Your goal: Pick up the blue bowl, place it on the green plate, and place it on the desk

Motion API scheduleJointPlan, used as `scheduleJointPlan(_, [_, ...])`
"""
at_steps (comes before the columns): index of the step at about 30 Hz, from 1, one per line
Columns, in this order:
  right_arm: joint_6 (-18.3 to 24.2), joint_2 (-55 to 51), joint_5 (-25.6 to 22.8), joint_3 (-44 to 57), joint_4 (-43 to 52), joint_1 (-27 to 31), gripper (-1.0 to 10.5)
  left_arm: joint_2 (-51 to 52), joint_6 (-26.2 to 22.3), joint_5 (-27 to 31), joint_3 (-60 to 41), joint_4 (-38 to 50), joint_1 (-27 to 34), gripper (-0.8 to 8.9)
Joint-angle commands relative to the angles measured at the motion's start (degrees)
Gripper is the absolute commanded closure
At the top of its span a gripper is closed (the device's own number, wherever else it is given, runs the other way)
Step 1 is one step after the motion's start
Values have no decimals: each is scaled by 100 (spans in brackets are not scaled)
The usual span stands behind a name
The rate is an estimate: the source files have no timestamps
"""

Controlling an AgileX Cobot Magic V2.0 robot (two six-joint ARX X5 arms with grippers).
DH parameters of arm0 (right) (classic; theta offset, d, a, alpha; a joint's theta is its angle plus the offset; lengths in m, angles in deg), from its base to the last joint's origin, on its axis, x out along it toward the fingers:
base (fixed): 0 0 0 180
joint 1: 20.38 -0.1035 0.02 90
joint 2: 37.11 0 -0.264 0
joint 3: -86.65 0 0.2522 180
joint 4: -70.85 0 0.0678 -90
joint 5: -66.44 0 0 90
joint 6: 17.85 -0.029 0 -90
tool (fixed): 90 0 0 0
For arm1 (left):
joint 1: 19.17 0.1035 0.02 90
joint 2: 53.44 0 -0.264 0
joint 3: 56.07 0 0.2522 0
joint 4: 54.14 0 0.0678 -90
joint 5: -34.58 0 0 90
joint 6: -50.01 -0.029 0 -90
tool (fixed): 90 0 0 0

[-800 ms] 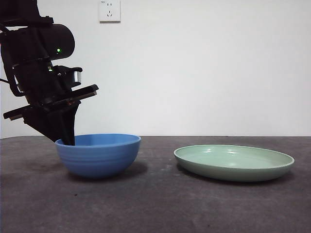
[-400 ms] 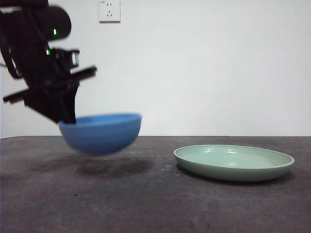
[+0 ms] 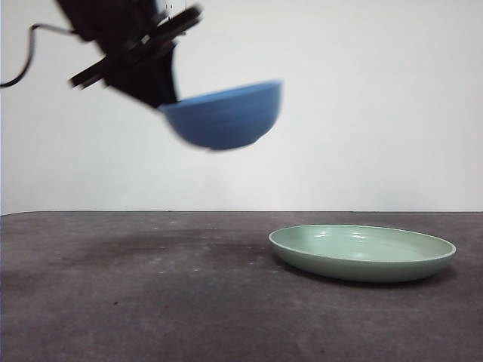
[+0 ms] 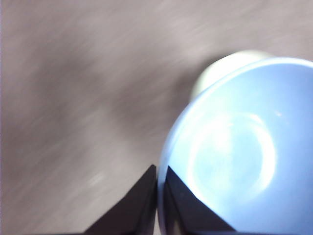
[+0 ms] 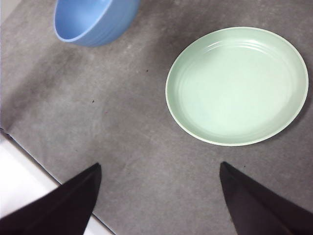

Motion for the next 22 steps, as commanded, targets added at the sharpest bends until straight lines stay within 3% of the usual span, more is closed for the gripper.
scheduleJointPlan(1, [-175, -24, 0, -103, 52, -17, 559, -210, 177, 184, 417, 125, -225, 798])
scheduleJointPlan(22, [-310, -752, -46, -249, -538, -17, 559, -3171, 181, 245, 3152, -461, -1276, 798])
